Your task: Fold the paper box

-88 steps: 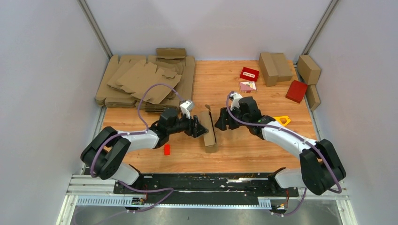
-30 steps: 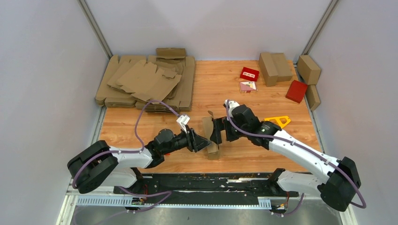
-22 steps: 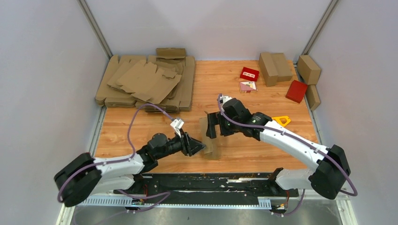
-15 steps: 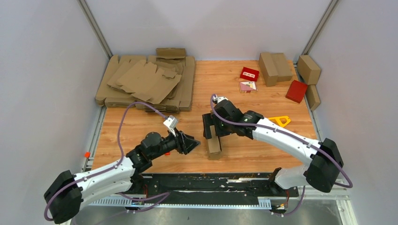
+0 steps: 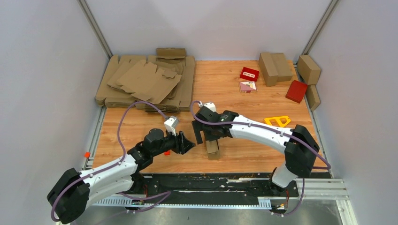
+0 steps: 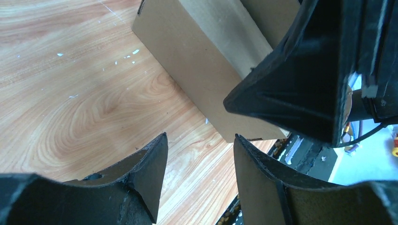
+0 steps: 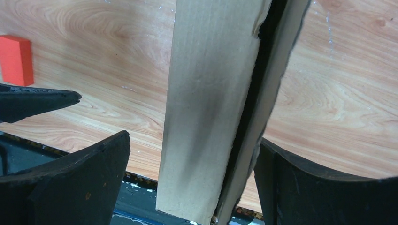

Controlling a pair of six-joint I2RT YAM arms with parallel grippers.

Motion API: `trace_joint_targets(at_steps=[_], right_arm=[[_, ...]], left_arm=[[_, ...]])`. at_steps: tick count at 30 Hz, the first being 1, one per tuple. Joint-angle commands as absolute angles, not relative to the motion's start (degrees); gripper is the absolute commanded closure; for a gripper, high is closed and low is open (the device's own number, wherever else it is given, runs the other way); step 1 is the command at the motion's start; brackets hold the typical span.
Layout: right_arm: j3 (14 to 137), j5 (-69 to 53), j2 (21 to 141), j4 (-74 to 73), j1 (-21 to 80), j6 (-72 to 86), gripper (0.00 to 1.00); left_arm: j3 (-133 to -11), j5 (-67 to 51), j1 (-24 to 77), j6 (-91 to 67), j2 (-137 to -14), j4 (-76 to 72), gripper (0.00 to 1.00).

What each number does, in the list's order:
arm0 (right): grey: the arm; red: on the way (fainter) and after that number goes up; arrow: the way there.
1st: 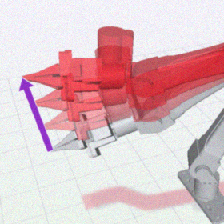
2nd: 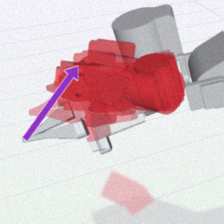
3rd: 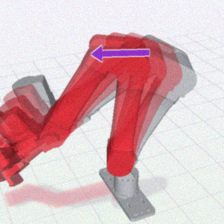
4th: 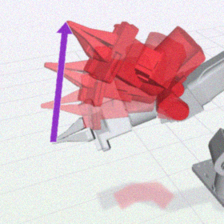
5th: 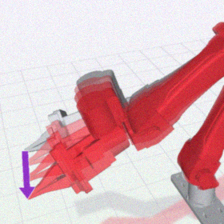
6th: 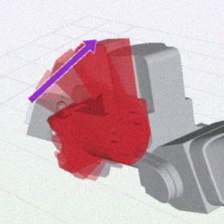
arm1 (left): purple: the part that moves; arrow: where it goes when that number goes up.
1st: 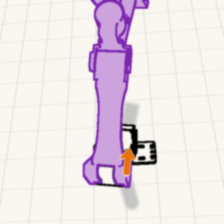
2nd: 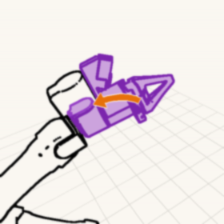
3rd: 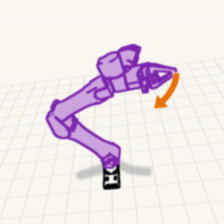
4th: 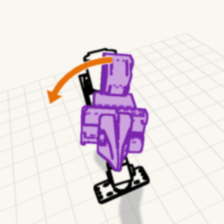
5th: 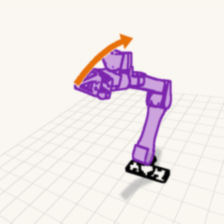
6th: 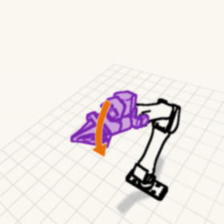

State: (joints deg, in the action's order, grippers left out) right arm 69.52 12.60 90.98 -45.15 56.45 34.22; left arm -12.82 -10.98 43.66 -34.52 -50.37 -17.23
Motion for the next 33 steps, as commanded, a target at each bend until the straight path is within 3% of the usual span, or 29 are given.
trace_joint_targets(at_steps=[1,8,11,17,22,33], right_arm=[[72.8,17.9,92.7,-49.3,57.8,36.4,0.06],[71.7,18.0,91.2,-49.2,58.0,32.1,0.3],[69.4,12.3,88.3,-46.1,57.9,23.4,0.45],[65.7,8.8,83.0,-45.3,57.7,13.0,0.47],[61.9,-5.6,77.8,-43.3,57.7,4.5,0.46],[56.1,-9.0,73.5,-41.1,57.8,3.7,0.4]], left_arm=[[-15.6,-12.3,42.9,-32.3,-48.8,-16.0,0.38],[-16.0,-12.1,42.8,-31.4,-47.1,-13.4,0.38],[-16.7,-11.7,42.7,-30.4,-46.1,-11.4,0.38],[-20.0,-11.6,41.3,-27.4,-44.5,-4.6,0.36],[-22.1,-12.7,38.7,-25.7,-44.7,-3.1,0.35],[-19.9,-30.1,29.4,-28.3,-55.9,-24.7,0.26]])
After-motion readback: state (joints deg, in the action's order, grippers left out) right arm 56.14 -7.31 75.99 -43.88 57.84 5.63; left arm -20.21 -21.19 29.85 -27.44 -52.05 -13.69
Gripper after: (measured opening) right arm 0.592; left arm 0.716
